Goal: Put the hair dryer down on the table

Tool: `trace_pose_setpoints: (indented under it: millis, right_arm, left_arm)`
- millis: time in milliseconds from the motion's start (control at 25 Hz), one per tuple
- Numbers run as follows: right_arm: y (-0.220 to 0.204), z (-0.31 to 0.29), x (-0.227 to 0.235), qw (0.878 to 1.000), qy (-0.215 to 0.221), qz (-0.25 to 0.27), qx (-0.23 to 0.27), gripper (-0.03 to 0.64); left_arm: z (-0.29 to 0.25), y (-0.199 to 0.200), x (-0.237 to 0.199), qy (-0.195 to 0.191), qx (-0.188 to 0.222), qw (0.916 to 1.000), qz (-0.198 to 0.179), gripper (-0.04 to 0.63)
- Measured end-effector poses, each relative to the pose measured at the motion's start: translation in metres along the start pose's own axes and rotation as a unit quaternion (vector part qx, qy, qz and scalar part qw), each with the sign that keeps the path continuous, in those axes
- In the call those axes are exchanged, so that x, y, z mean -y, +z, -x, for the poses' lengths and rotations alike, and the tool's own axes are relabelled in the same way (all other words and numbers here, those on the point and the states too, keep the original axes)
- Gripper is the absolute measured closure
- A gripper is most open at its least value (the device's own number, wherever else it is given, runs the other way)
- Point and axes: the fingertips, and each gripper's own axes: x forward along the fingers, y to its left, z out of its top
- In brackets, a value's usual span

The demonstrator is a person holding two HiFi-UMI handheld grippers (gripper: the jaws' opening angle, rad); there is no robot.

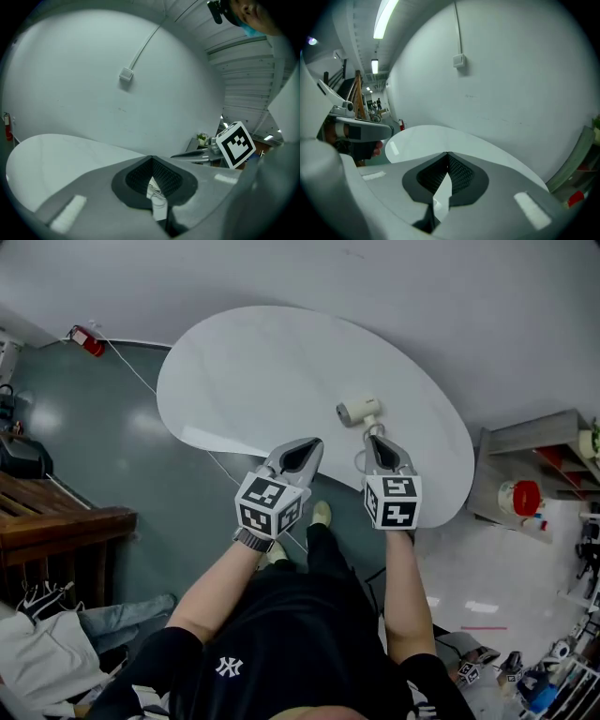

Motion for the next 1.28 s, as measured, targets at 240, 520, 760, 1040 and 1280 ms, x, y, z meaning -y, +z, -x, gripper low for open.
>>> trace_pose_setpoints:
  millis: [240, 520, 760, 1040, 1280]
  right_arm:
    - [0.022, 0.044, -0.026, 0.997, -0.001, -0.02, 0.07, 0.594]
    - [0.043, 0.084, -0.055, 0.993, 0.004, -0.029, 0.117, 0.594]
    - [0.055, 0.105, -0.083, 0.989, 0.012, -0.026, 0.143, 0.594]
    - [0.068, 0.123, -0.117, 0.986, 0.024, -0.002, 0.163, 0.595]
    - [0.074, 0.134, -0.137, 0.984, 0.026, 0.007, 0.176, 0.595]
  left_arm:
    - [0.028, 0.016, 0.018, -0.012, 0.017, 0.9997, -0.012, 0.594]
    - [0.06, 0.031, 0.037, -0.019, 0.037, 0.9987, -0.031, 0.594]
    - [0.092, 0.047, 0.039, -0.014, 0.062, 0.9972, -0.04, 0.594]
    - [0.126, 0.058, 0.039, -0.006, 0.086, 0.9949, -0.052, 0.594]
    - [0.148, 0.062, 0.04, -0.004, 0.098, 0.9935, -0.059, 0.594]
